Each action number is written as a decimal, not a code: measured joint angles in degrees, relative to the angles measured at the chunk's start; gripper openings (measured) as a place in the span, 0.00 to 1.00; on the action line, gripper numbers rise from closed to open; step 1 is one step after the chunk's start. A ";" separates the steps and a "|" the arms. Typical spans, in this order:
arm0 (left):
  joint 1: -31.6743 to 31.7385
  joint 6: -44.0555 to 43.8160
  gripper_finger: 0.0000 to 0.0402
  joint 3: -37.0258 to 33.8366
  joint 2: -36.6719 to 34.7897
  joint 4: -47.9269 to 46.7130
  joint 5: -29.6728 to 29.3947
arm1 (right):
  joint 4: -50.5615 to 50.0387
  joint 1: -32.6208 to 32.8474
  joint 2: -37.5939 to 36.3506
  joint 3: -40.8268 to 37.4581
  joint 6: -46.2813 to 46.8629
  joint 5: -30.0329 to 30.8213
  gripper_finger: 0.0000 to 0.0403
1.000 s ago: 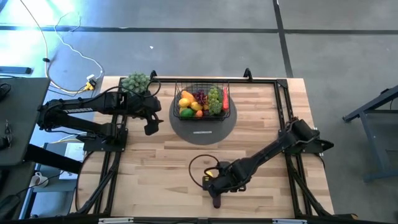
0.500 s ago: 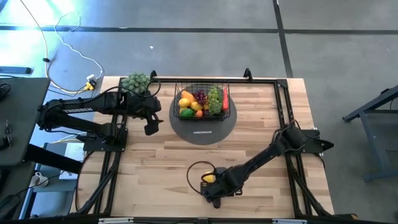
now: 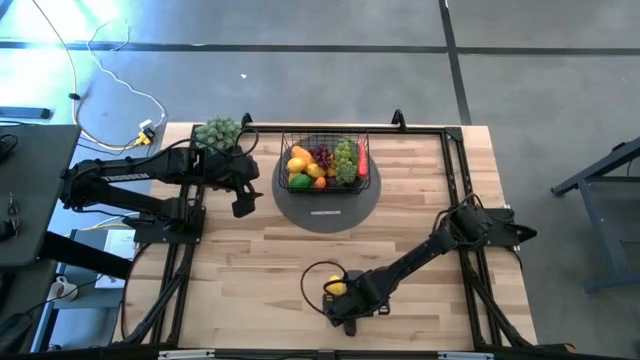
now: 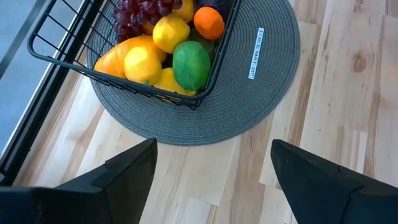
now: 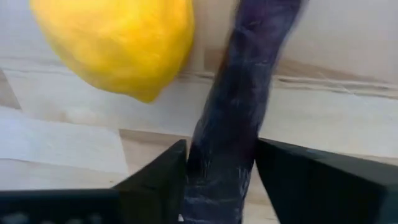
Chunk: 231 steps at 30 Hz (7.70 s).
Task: Build produce basket
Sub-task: Put the purple eggplant into the black wire basket, then put the right yellow lemon into the black wire basket
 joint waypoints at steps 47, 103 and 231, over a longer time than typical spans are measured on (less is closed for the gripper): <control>0.00 6.39 0.76 -0.02 0.00 3.28 -0.02 | -13.28 -0.87 -15.14 0.02 2.24 22.88 0.19; -0.01 10.11 0.76 -0.02 -0.02 3.10 -9.57 | -14.30 -56.01 -21.92 0.07 -68.81 5.85 0.19; -7.19 -24.02 0.76 -0.02 0.04 2.33 -3.37 | 2.50 -6.73 0.27 0.15 -28.15 6.10 0.58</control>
